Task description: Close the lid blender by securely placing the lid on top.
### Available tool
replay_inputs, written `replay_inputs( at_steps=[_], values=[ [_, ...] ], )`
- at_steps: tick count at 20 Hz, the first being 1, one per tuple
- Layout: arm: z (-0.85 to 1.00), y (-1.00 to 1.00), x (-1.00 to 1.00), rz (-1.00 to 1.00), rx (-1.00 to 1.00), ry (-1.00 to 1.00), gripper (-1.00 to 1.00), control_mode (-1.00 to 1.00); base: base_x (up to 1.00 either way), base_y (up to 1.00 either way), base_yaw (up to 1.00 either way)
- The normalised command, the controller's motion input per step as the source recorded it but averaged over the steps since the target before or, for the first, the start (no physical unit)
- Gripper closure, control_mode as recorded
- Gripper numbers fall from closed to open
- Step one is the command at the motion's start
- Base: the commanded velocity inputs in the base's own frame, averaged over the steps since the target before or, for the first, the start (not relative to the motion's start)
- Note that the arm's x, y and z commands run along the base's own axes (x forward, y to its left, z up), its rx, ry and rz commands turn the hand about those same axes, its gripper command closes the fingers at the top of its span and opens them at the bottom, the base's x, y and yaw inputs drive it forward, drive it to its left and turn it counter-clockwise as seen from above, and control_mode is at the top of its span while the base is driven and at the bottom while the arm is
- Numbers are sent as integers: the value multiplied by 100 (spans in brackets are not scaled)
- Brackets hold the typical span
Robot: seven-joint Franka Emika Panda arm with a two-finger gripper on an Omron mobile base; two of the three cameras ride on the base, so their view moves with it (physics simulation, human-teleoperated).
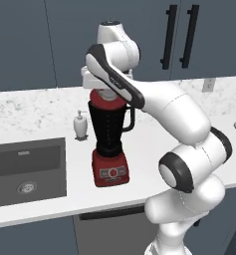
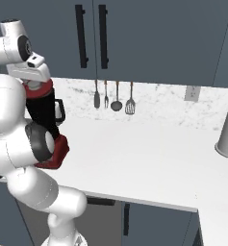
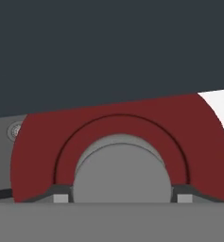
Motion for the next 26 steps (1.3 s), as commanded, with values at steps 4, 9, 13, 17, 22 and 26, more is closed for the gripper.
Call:
replay_inputs(
  at_steps=[4, 9, 13, 17, 22, 26],
  values=[
    [4, 0, -7, 0, 0, 4, 100, -100, 0, 0, 0],
    [-13, 10, 2, 0, 0, 5, 100, -100, 0, 0, 0],
    [-28, 17, 4, 0, 0, -2, 100, -100, 0, 0, 0],
    [-38, 21, 0, 0, -1, -10, 100, -100, 0, 0, 0],
    [-67, 26, -9, 0, 0, -7, -100, -100, 0, 0, 0],
    [-31, 10, -1, 0, 0, -9, -100, -100, 0, 0, 0]
  ],
)
